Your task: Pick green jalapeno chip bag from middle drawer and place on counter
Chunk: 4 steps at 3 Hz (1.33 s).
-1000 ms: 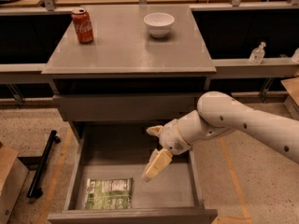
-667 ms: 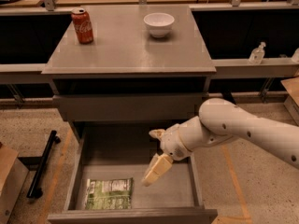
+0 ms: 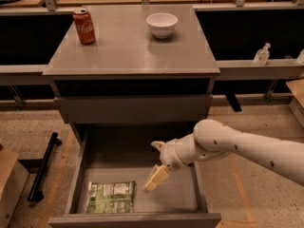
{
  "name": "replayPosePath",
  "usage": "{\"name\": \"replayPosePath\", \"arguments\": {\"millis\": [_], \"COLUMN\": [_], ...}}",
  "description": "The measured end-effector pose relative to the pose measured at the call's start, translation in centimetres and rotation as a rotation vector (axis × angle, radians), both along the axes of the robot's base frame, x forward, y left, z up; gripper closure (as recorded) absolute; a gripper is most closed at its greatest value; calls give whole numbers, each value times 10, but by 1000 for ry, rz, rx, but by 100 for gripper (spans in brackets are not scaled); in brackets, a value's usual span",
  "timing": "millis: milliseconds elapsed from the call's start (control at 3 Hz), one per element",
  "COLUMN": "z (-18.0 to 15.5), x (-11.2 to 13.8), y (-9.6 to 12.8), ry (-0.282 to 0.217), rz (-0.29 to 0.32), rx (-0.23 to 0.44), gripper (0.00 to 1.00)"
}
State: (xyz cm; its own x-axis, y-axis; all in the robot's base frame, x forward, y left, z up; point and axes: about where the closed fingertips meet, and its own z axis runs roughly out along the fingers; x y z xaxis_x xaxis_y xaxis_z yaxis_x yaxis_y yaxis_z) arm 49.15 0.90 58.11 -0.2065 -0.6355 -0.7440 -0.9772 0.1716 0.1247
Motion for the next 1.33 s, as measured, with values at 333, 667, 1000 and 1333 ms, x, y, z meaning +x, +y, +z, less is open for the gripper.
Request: {"name": "replayPosePath", "arguments": {"millis": [333, 667, 1000, 1333], "z": [-54, -63, -72, -96], "x": [20, 20, 14, 16], "y": [6, 10, 6, 17], "ry": [26, 39, 82, 91], "rz": [3, 9, -11, -43], "rx": [-21, -21, -38, -16], "gripper": [0, 0, 0, 0]}}
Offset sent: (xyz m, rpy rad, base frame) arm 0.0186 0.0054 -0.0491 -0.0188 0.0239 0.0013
